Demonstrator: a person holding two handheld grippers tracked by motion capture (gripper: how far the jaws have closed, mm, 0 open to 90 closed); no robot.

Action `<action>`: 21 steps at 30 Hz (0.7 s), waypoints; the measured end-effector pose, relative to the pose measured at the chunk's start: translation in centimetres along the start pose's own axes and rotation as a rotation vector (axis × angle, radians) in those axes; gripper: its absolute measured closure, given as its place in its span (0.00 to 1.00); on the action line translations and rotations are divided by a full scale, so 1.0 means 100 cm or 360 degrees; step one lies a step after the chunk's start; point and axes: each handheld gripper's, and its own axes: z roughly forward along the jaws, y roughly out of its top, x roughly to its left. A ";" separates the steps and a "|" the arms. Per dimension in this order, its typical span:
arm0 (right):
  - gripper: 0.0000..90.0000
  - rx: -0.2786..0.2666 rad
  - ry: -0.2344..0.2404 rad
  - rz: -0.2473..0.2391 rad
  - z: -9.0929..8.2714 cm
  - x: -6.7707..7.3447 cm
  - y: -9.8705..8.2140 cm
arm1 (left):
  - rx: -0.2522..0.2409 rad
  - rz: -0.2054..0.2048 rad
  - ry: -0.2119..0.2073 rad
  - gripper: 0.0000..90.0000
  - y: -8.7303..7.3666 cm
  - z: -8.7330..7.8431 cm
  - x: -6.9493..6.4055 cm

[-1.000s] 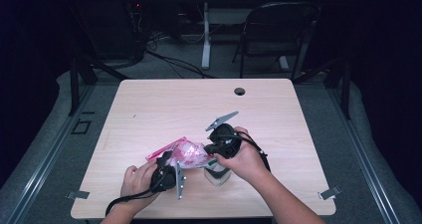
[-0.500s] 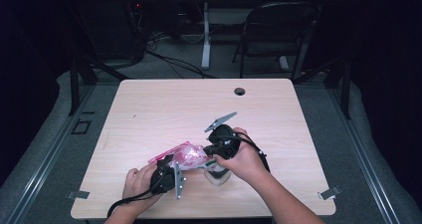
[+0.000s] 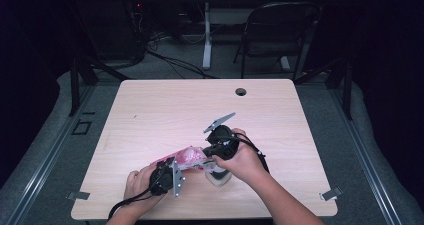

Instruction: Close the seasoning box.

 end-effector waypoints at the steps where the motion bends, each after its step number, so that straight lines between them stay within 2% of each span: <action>1: 1.00 0.0018 -0.0002 -0.0009 -0.001 0.000 0.000 | -0.0001 -0.0002 0.0000 0.91 0.000 0.000 0.000; 8: 1.00 0.0019 0.0009 -0.0003 0.000 -0.001 -0.001 | -0.0003 -0.0027 -0.0041 0.92 0.000 0.001 0.000; 9: 1.00 0.0015 0.0011 -0.0005 0.001 -0.001 -0.001 | -0.0055 -0.0107 -0.0056 0.92 -0.001 0.003 -0.003; 10: 1.00 0.0024 0.0012 0.0001 0.000 -0.001 -0.001 | -0.0033 -0.0081 -0.0062 0.93 -0.001 0.003 -0.001; 12: 1.00 0.0024 0.0019 0.0012 0.001 -0.001 -0.001 | -0.0026 -0.0079 -0.0074 0.93 -0.001 0.003 -0.001; 17: 1.00 0.0047 0.0024 -0.0001 0.002 0.000 -0.001 | -0.0032 -0.0117 -0.0099 0.93 -0.003 0.005 0.000; 21: 0.97 0.0047 0.0027 0.0003 0.002 -0.001 0.000 | -0.0027 -0.0143 -0.0145 0.93 -0.004 0.006 0.000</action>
